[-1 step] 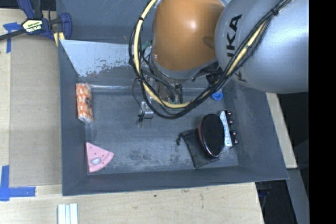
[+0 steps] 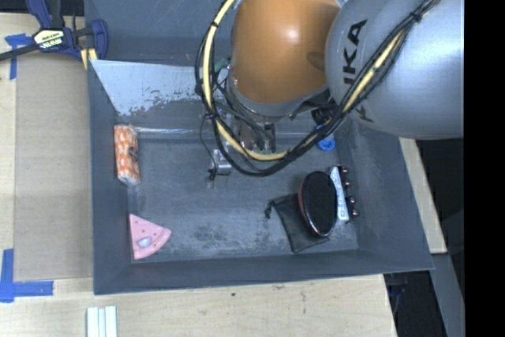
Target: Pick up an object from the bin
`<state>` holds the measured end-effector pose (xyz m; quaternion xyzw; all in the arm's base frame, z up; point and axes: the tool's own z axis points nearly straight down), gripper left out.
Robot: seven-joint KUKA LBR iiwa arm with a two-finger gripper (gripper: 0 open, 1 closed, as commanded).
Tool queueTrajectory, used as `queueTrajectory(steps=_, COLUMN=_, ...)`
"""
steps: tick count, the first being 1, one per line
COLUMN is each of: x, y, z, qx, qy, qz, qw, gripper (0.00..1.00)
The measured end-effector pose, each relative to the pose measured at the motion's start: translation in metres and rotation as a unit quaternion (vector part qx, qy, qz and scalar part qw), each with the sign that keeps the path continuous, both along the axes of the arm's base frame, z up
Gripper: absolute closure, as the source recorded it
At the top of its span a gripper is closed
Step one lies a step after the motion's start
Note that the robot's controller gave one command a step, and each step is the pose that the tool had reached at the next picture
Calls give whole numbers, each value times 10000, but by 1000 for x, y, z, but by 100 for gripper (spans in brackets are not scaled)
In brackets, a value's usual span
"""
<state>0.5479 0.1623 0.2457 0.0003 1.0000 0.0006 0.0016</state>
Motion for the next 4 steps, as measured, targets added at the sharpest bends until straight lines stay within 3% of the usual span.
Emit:
queueTrajectory(steps=1, x=-30, y=40, z=-93, qx=-3, qy=6, qz=884, qw=9961, gripper=0)
queueTrajectory(steps=2, x=-55, y=71, z=-84, qx=4, qy=-33, qz=2625, qw=9649, gripper=0)
queueTrajectory(steps=3, x=-63, y=82, z=-112, qx=-9, qy=11, qz=3155, qw=9489, gripper=0)
queueTrajectory(steps=4, x=-61, y=80, z=-176, qx=-18, qy=-37, qz=3757, qw=9268, gripper=0)
